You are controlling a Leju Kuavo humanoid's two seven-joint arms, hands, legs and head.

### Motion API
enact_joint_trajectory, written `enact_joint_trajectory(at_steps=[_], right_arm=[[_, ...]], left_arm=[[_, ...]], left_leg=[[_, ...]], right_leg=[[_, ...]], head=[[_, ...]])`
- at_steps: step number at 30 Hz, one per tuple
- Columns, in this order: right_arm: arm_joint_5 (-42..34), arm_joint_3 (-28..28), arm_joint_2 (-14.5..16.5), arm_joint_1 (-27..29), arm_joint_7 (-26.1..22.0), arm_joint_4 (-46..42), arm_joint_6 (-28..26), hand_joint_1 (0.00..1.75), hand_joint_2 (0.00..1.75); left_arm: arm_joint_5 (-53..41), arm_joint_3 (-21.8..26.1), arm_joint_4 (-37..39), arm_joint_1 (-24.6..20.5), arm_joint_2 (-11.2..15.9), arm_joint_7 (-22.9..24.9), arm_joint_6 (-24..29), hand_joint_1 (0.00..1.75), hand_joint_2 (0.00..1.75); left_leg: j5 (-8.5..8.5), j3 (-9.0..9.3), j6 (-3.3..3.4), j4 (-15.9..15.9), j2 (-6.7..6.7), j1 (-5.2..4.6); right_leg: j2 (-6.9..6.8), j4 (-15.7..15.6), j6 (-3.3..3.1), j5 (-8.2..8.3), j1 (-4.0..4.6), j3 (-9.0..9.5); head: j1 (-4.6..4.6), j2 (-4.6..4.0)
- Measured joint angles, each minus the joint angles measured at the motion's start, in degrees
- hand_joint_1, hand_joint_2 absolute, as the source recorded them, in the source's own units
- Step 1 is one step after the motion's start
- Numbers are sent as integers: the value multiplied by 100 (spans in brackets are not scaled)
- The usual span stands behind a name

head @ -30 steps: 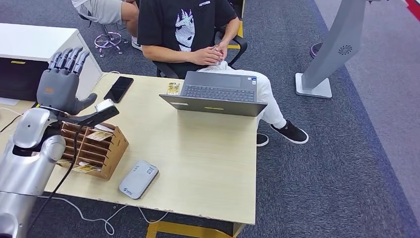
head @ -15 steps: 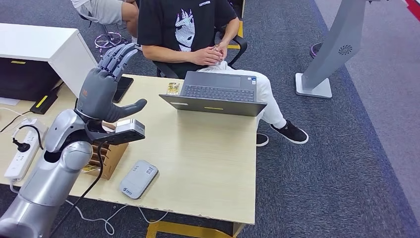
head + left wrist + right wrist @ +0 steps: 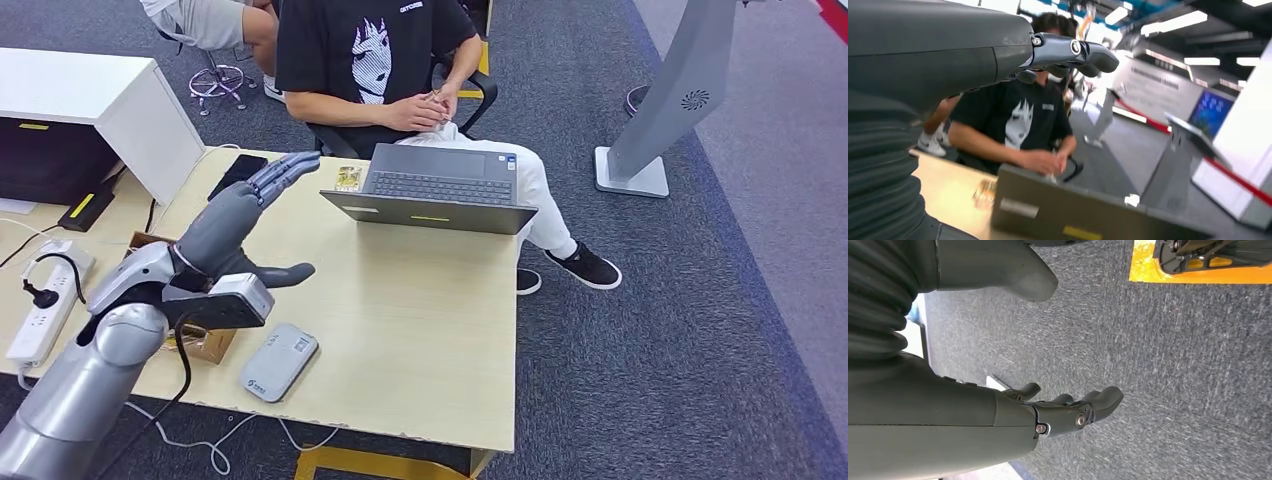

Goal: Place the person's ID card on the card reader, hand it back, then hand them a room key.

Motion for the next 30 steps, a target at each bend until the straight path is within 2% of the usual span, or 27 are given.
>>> enact_joint_trajectory(at_steps=[3, 5, 6, 8, 9, 11, 13, 15, 19, 21, 23, 25, 30], right_arm=[[18, -46, 0, 19, 0, 0, 6, 0, 175], [51, -68, 0, 28, 1, 0, 13, 0, 175], [84, -78, -1, 35, 2, 0, 15, 0, 175], [169, -96, -4, 61, 11, 0, 17, 0, 175], [209, -104, -7, 75, 19, 0, 19, 0, 175], [279, -116, -16, 91, 40, 0, 25, 0, 175], [319, -121, -28, 87, 58, 0, 31, 0, 175], [327, -123, -34, 74, 66, 0, 34, 0, 175], [311, -145, -41, 42, 77, 0, 36, 0, 175], [313, -167, -46, 38, 74, 0, 38, 0, 175], [323, -180, -48, 37, 69, 0, 41, 0, 175], [337, -189, -48, 34, 64, 0, 37, 0, 175], [344, -256, -48, 21, 60, 0, 18, 0, 175]], left_arm=[[434, 120, -269, 596, 790, -171, -329, 0, 175], [693, 462, -553, 1321, 1450, -247, -496, 0, 175], [847, 775, -740, 1823, 1813, -264, -634, 0, 175], [1211, 1743, -1192, 3116, 2500, -257, -1145, 0, 175], [1428, 2419, -1462, 3834, 2764, -214, -1528, 0, 175], [1974, 3980, -2031, 5212, 3115, 36, -2365, 0, 175], [2576, 5536, -2572, 6298, 3305, 406, -2984, 0, 175], [2952, 6761, -2983, 7053, 3423, 697, -3267, 0, 175], [3542, 8476, -3612, 8131, 3626, 1507, -3353, 0, 175], [3690, 9149, -3846, 8480, 3695, 1680, -3283, 0, 175], [3544, 9556, -3982, 8729, 3734, 1640, -3105, 0, 175], [3160, 9709, -4031, 8915, 3760, 1464, -2784, 0, 175], [1804, 9488, -3970, 9072, 3838, 1014, -1594, 0, 175]], left_leg=[[-5, 2, -7, -6, 12, 2], [-16, 7, -22, -10, 36, 3], [-24, 15, -30, -11, 52, 4], [-38, 26, -40, -12, 77, 5], [-42, 28, -41, -12, 77, 6], [-44, 21, -39, -11, 48, 9], [-46, 16, -36, -10, 3, 9], [-46, 16, -31, -10, -34, 5], [-38, 17, -19, -8, -59, 4], [-33, 19, -19, -7, -61, 2], [-31, 23, -21, -7, -60, 2], [-31, 26, -22, -7, -60, 2], [-30, 28, -22, -7, -61, 4]], right_leg=[[13, 7, -6, -4, 0, -4], [38, 18, -19, -13, 0, -6], [54, 22, -26, -19, 1, -7], [79, 28, -37, -32, 1, -10], [81, 28, -37, -39, 1, -11], [56, 26, -34, -53, 3, -10], [12, 23, -25, -65, 4, -4], [-29, 21, -18, -72, 2, 4], [-59, 19, -16, -71, 2, 21], [-61, 19, -16, -67, 2, 27], [-60, 19, -17, -64, 1, 30], [-60, 19, -17, -64, 1, 32], [-60, 19, -18, -64, 1, 31]], head=[[-1, 0], [-1, 0], [-2, 0], [-13, 0], [-20, 0], [-27, 0], [-26, 0], [-25, 0], [-23, 0], [-23, 0], [-22, 0], [-21, 0], [-22, 0]])
